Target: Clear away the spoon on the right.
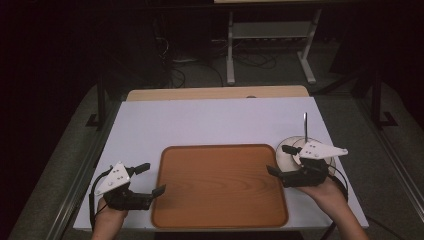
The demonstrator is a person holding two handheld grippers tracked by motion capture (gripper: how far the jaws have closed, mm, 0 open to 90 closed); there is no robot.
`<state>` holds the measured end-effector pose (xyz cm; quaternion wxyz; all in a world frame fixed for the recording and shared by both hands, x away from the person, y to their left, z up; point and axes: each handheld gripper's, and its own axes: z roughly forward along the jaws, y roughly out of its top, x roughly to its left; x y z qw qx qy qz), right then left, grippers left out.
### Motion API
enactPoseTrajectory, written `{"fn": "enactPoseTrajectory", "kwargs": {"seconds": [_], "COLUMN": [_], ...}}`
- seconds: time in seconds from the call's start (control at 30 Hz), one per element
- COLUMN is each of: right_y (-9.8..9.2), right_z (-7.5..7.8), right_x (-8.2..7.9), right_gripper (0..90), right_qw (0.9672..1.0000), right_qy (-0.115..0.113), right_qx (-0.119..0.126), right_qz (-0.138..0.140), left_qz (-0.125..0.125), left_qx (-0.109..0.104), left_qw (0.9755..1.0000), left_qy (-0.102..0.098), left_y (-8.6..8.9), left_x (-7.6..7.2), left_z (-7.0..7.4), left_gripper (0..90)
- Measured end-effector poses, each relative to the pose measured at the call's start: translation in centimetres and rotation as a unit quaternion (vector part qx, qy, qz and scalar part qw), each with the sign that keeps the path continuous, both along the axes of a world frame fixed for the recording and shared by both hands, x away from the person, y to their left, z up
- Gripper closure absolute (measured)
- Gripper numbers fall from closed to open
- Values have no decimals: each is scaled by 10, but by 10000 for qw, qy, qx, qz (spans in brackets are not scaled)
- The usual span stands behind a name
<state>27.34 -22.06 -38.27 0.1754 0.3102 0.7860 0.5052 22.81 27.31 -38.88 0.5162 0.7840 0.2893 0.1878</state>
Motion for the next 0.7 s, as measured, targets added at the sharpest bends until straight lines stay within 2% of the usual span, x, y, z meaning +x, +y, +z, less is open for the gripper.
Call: {"fn": "enactPoseTrajectory", "kwargs": {"seconds": [0.33, 0.7], "right_y": [-8, -20], "right_z": [10, 24], "right_x": [12, 27], "right_gripper": [135, 137], "right_qw": [10000, 9999], "right_qy": [-1, -15], "right_qx": [21, 67], "right_qz": [14, -124], "left_qz": [24, 34], "left_qx": [1, -12], "left_qw": [10000, 10000], "left_qy": [8, 14], "left_y": [0, 0], "left_x": [0, 1], "left_z": [0, 0], "left_gripper": [137, 137]}}
